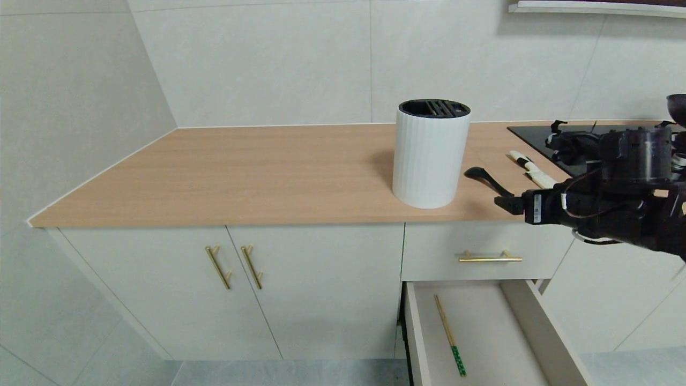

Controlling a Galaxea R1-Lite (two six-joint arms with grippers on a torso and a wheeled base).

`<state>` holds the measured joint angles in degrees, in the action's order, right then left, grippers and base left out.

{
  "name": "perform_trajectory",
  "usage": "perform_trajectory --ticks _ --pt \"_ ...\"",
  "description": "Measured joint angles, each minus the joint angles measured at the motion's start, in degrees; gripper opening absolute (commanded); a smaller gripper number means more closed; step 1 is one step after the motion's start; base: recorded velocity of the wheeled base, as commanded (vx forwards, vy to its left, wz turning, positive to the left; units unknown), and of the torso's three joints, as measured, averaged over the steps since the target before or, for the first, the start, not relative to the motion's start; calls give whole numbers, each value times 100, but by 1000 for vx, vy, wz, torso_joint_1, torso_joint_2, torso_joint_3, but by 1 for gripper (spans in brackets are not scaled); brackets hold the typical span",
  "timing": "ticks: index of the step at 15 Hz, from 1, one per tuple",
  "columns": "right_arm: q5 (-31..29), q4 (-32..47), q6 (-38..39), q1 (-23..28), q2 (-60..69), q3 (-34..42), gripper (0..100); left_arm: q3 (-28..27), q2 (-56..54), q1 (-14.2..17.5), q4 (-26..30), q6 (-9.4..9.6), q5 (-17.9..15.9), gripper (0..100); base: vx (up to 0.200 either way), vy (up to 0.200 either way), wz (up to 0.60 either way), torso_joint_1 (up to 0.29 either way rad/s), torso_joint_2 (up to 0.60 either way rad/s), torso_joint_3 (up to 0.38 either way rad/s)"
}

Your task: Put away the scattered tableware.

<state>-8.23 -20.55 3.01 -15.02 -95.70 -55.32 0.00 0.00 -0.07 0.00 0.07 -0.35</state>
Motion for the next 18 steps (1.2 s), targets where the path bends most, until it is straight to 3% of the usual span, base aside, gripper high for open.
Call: perform_trajectory --ticks 4,6,10,12,16,18 --pt "517 717 -176 455 -472 -1424 100 0 0 0 0 2 -5 100 0 0 0 0 0 0" --pt "634 751 -277 618 -789 -1720 100 -2 0 0 0 2 -2 100 0 0 0 0 0 0" --pt "1641 356 -394 1070 -1197 -1838 100 -2 0 -2 0 2 0 100 0 0 0 0 0 0" --pt "1715 145 -405 1114 -1414 -1847 100 0 0 0 0 2 0 100 0 0 0 0 0 0" --pt "1610 -1009 -407 1081 -2161 -2029 100 0 0 -2 0 2 -2 100 0 0 0 0 0 0" --pt "1458 -1078 -396 1034 -2505 -2215 100 0 0 0 0 2 -2 100 0 0 0 0 0 0"
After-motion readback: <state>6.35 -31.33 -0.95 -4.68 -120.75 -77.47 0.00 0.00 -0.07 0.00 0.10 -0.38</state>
